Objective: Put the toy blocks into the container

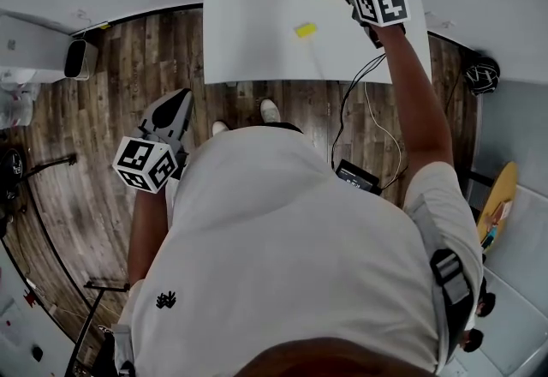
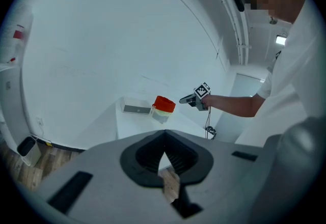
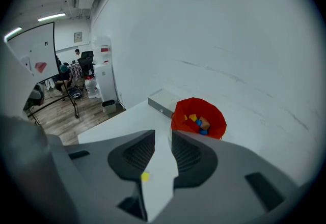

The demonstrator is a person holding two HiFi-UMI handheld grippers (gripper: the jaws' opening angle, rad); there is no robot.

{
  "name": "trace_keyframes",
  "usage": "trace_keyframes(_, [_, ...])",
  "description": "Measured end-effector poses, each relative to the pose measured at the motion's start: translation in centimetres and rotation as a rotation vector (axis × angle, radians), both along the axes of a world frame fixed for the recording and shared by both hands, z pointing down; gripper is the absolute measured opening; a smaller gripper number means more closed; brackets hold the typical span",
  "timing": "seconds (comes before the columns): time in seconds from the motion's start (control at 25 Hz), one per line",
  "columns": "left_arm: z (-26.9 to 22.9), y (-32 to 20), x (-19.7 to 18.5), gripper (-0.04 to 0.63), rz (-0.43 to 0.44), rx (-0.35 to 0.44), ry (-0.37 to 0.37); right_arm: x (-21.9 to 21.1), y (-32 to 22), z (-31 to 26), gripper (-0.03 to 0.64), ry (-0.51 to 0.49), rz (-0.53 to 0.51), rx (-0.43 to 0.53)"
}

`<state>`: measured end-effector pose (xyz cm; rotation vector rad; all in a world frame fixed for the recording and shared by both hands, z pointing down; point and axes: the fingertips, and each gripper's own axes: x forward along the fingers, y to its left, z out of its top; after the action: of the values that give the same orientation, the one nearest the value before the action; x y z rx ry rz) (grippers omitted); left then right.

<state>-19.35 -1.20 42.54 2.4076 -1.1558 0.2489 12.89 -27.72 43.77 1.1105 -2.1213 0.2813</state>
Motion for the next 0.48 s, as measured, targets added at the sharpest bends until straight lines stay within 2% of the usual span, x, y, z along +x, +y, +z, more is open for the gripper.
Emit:
trace_keyframes(0.36, [0.3, 0.5, -0.7, 0.006, 0.057, -0.014, 0.003, -3.2, 6.9, 1.9, 0.108, -0.091, 0.002, -0.028])
trace_keyframes(0.48, [0.5, 0.6, -0.7, 0.006, 0.075, -0.017, 0.001, -3.8, 8.8, 3.6, 0.129, -0.123, 0.011, -0.053])
